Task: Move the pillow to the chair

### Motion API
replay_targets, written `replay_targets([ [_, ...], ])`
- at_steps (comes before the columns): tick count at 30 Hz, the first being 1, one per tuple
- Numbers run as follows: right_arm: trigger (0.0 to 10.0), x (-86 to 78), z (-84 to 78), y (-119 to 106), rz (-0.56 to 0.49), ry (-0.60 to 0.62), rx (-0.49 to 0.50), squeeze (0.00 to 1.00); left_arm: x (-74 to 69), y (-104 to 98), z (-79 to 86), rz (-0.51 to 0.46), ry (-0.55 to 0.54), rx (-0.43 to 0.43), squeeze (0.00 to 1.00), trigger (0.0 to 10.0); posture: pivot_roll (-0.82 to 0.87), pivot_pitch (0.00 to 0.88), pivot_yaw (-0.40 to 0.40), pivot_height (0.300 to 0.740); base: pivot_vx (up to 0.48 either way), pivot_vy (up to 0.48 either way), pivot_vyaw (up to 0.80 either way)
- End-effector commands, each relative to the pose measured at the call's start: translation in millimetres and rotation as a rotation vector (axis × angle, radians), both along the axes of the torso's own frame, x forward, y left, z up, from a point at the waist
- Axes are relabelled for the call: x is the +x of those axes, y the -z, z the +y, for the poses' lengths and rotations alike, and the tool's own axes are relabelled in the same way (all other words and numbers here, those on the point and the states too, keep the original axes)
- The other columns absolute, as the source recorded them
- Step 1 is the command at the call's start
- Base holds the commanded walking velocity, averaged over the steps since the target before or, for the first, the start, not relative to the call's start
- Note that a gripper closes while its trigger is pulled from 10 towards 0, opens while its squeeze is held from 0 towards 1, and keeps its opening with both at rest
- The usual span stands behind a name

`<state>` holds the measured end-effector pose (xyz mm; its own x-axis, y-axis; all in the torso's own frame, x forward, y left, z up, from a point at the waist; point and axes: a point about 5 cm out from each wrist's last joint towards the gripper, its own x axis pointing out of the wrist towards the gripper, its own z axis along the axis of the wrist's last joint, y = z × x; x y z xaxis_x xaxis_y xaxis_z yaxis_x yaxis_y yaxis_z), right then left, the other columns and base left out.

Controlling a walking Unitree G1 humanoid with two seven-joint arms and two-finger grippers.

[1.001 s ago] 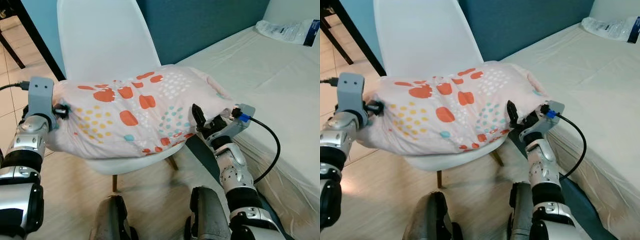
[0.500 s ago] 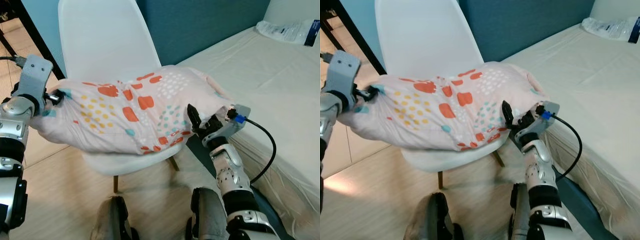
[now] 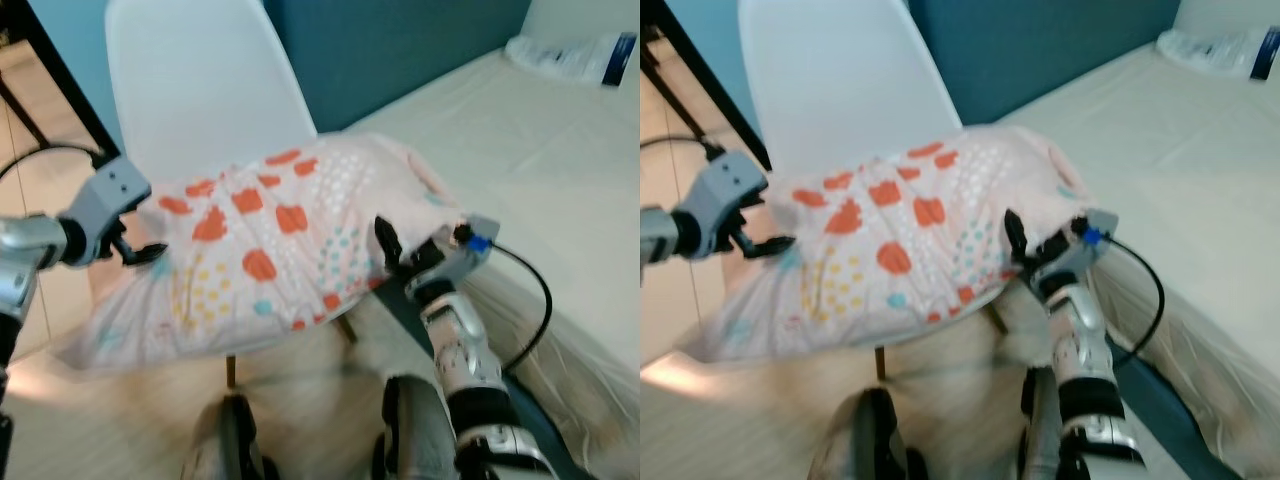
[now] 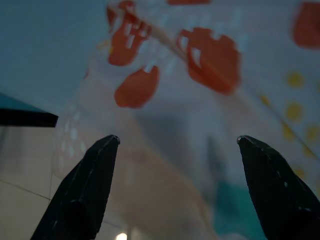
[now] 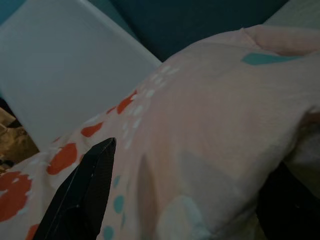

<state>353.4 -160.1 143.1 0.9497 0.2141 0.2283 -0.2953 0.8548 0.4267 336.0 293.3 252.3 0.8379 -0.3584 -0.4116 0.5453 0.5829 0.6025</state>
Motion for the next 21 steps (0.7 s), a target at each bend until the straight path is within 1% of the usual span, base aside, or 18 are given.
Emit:
replay_targets([
  [1, 10.0, -0.9, 6.8, 0, -0.001, -0.025, -0.015, 0.00, -12.0, -4, 3.6, 0.067, 0.042, 0.098, 0.00, 10.0, -0.02, 0.206, 0.098, 0.586, 0.000, 0.000, 0.00],
  [3, 10.0, -0.3, 7.0, -1, -0.001, -0.029, -0.016, 0.00, -22.5, -13, 2.6, 0.103, 0.107, 0.141, 0.00, 10.0, -0.02, 0.200, 0.101, 0.586, 0.000, 0.000, 0.00],
  [4, 10.0, -0.3, 7.0, -1, -0.001, -0.029, -0.016, 0.00, -22.5, -13, 2.6, 0.103, 0.107, 0.141, 0.00, 10.0, -0.02, 0.200, 0.101, 0.586, 0.000, 0.000, 0.00],
  [5, 10.0, 0.1, 7.0, -1, -0.002, -0.030, -0.016, 0.00, -27.2, -15, 1.0, 0.120, 0.145, 0.143, 0.00, 10.0, -0.02, 0.194, 0.103, 0.586, 0.000, 0.000, 0.00],
  [6, 10.0, 0.5, 7.1, -1, -0.003, -0.029, -0.015, 0.00, -32.6, -17, -4.1, 0.129, 0.213, 0.114, 0.00, 10.0, -0.02, 0.187, 0.104, 0.586, 0.000, 0.000, 0.00],
  [8, 10.0, 0.5, 7.1, -1, -0.003, -0.029, -0.015, 0.00, -32.6, -17, -4.1, 0.129, 0.213, 0.114, 0.00, 10.0, -0.02, 0.187, 0.104, 0.586, 0.000, 0.000, 0.00],
  [9, 10.0, 0.9, 7.1, -1, -0.003, -0.029, -0.015, 0.00, -36.7, -18, -8.0, 0.136, 0.261, 0.094, 0.00, 10.0, -0.02, 0.188, 0.105, 0.586, 0.000, 0.000, 0.00],
  [10, 10.0, 1.1, 6.9, -1, -0.003, -0.028, -0.013, 0.00, -40.4, -22, -16.2, 0.114, 0.335, 0.041, 0.00, 10.0, -0.01, 0.186, 0.104, 0.586, 0.000, 0.000, 0.00],
  [11, 10.0, 1.1, 6.9, -1, -0.003, -0.028, -0.013, 0.00, -40.4, -22, -16.2, 0.114, 0.335, 0.041, 0.00, 10.0, -0.01, 0.186, 0.104, 0.586, 0.000, 0.000, 0.00],
  [12, 10.0, 1.3, 6.7, -2, -0.004, -0.027, -0.010, 0.00, -39.8, -30, -26.2, 0.044, 0.398, -0.045, 0.00, 10.0, -0.01, 0.187, 0.102, 0.586, 0.000, 0.000, 0.00],
  [13, 10.0, 1.3, 5.6, -3, -0.010, -0.019, 0.000, 0.00, -36.1, -37, -34.0, -0.034, 0.430, -0.156, 0.00, 10.0, -0.01, 0.186, 0.102, 0.586, 0.000, 0.000, 0.00],
  [15, 10.0, 1.8, 1.7, -7, -0.020, 0.009, 0.016, 0.00, -23.8, -42, -45.1, -0.160, 0.423, -0.337, 0.00, 10.0, -0.02, 0.183, 0.099, 0.586, 0.000, 0.000, 0.00],
  [16, 10.0, 1.8, 1.7, -7, -0.020, 0.009, 0.016, 0.00, -23.8, -42, -45.1, -0.160, 0.423, -0.337, 0.00, 10.0, -0.02, 0.183, 0.099, 0.586, 0.000, 0.000, 0.00],
  [17, 10.0, 2.5, -0.3, -14, -0.035, 0.015, 0.018, 0.00, -12.0, -35, -57.7, -0.211, 0.383, -0.520, 0.00, 10.0, -0.02, 0.178, 0.093, 0.586, 0.000, 0.000, 0.00],
  [18, 10.0, 2.5, -0.3, -14, -0.035, 0.015, 0.018, 0.00, -12.0, -35, -57.7, -0.211, 0.383, -0.520, 0.00, 10.0, -0.02, 0.178, 0.093, 0.586, 0.000, 0.000, 0.00],
  [19, 10.0, 2.8, -0.4, -18, -0.042, 0.012, 0.019, 0.00, -7.8, -31, -62.8, -0.219, 0.365, -0.583, 0.00, 10.0, -0.02, 0.178, 0.093, 0.586, 0.000, 0.000, 0.00],
  [20, 10.0, 1.6, 1.2, -26, -0.070, -0.011, 0.022, 0.00, -4.2, -23, -67.1, -0.201, 0.337, -0.662, 0.00, 10.0, -0.03, 0.174, 0.089, 0.586, 0.000, 0.000, 0.00],
  [21, 10.0, 1.6, 1.2, -26, -0.070, -0.011, 0.022, 0.00, -4.2, -23, -67.1, -0.201, 0.337, -0.662, 0.00, 10.0, -0.03, 0.174, 0.089, 0.586, 0.000, 0.000, 0.00],
])
